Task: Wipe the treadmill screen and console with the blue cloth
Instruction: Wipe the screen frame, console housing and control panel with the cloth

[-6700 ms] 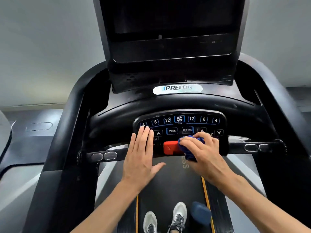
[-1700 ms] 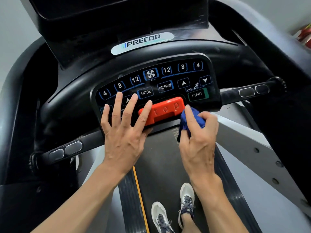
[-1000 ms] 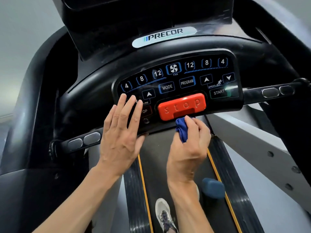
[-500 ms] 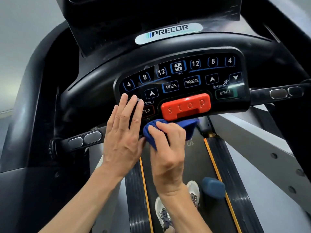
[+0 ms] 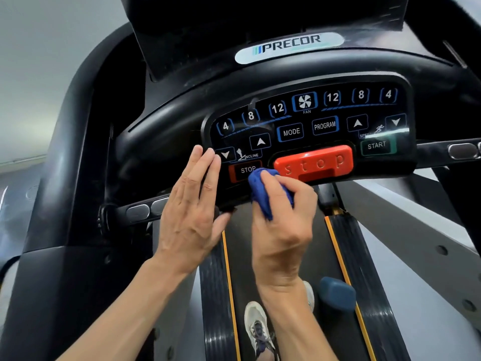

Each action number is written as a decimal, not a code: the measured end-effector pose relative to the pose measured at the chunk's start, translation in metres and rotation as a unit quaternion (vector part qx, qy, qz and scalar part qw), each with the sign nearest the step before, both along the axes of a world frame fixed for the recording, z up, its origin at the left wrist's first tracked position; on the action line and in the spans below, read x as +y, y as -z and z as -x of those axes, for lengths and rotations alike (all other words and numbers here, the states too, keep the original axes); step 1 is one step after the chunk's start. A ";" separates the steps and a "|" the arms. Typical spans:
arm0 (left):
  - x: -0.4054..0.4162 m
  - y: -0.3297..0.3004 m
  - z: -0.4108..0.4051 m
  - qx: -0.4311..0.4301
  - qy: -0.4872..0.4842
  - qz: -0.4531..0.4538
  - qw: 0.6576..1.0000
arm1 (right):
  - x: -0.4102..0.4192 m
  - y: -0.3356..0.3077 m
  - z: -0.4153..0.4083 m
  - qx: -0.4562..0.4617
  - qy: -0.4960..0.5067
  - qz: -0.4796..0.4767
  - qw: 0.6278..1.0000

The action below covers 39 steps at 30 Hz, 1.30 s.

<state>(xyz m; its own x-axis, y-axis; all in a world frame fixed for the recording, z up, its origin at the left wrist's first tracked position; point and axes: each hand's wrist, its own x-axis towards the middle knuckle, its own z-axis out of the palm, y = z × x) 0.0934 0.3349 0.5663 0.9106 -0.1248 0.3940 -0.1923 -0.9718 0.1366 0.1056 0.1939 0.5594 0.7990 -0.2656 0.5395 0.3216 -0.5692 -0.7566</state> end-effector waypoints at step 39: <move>0.018 -0.020 0.004 0.031 -0.039 0.012 0.999 | 0.009 -0.013 -0.003 -0.038 -0.177 0.167 0.969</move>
